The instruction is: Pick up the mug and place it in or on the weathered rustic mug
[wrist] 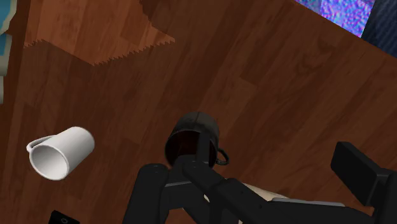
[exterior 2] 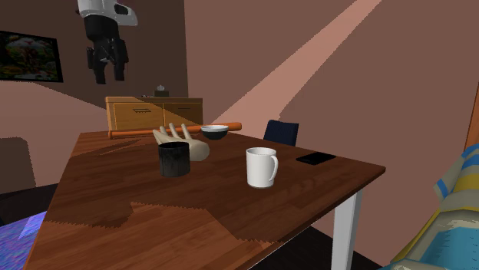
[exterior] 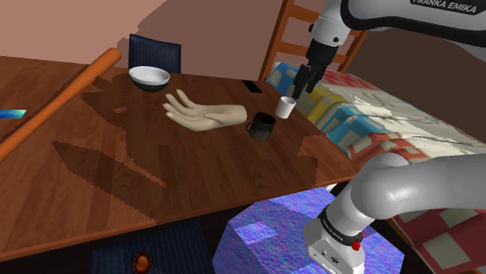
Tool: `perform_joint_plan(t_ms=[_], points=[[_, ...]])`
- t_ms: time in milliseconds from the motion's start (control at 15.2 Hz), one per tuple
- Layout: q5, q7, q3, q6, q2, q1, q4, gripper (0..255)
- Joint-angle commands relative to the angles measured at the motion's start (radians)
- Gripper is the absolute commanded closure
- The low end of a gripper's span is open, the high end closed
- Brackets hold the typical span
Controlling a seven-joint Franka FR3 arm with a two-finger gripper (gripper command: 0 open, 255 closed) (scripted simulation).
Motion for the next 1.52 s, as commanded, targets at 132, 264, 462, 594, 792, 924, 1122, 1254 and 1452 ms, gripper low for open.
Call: perform_joint_plan(t_ms=[132, 264, 462, 594, 792, 924, 1122, 1254, 1452], points=[[-0.022, -0.037, -0.035, 0.046, 0.035, -0.013, -0.008, 0], [-0.043, -0.073, -0.069, 0.093, 0.074, -0.026, -0.011, 0], [-0.068, -0.127, -0.120, 0.163, 0.143, -0.043, -0.006, 0], [-0.081, -0.163, -0.154, 0.208, 0.193, -0.053, 0.004, 0], [-0.092, -0.218, -0.203, 0.273, 0.277, -0.066, 0.029, 0], [-0.094, -0.255, -0.235, 0.315, 0.337, -0.073, 0.053, 0], [-0.087, -0.314, -0.281, 0.372, 0.433, -0.081, 0.097, 0], [-0.074, -0.356, -0.310, 0.407, 0.501, -0.086, 0.133, 0], [-0.043, -0.422, -0.350, 0.452, 0.607, -0.095, 0.196, 0]])
